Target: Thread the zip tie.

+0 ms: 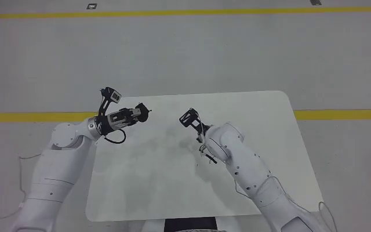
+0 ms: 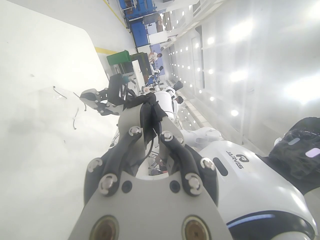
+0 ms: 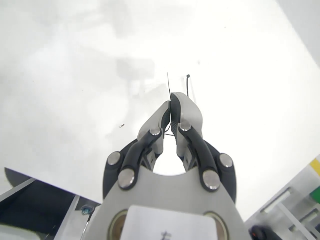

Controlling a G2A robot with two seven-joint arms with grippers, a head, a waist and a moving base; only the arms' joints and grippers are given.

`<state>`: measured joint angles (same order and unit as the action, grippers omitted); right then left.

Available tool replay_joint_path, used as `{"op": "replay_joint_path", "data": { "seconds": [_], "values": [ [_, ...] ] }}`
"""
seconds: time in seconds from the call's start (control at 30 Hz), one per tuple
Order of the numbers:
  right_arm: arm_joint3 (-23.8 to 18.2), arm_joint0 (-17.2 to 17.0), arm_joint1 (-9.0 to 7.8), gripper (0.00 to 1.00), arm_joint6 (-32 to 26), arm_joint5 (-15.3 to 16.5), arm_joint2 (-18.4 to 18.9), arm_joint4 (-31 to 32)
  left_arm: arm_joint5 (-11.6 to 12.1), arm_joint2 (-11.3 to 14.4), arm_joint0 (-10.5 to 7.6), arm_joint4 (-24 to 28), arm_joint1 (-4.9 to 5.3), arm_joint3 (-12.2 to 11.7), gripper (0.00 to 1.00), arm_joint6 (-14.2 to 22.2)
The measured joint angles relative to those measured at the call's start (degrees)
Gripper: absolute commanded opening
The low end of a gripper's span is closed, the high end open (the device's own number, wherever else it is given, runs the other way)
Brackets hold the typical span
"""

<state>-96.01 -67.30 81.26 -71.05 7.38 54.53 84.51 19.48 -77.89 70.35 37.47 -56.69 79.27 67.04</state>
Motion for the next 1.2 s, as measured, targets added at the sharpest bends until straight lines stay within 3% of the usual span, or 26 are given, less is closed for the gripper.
{"op": "replay_joint_path", "data": {
  "seconds": [0.17, 0.37, 1.0, 1.2],
  "values": [
    [-4.6, -2.7, -0.68, 0.00, 6.5, 0.8, -0.1, 5.4, 0.0, 0.0, 0.00, 0.0, 0.00, 0.0, 0.00, 0.0],
    [-6.6, -2.7, -2.33, 0.00, 12.2, -0.1, -1.1, 5.4, 0.0, 0.0, 0.00, 0.0, 0.00, 0.0, 0.00, 0.0],
    [-6.6, -2.6, -2.41, 0.00, 12.5, 0.1, -1.1, 5.4, 0.0, 0.0, 0.00, 0.0, 0.00, 0.0, 0.00, 0.0],
    [-7.3, 2.6, -5.43, 0.00, 14.5, 3.4, -3.9, 5.4, 0.0, 0.0, 0.00, 0.0, 0.00, 0.0, 0.00, 0.0]
  ]
}}
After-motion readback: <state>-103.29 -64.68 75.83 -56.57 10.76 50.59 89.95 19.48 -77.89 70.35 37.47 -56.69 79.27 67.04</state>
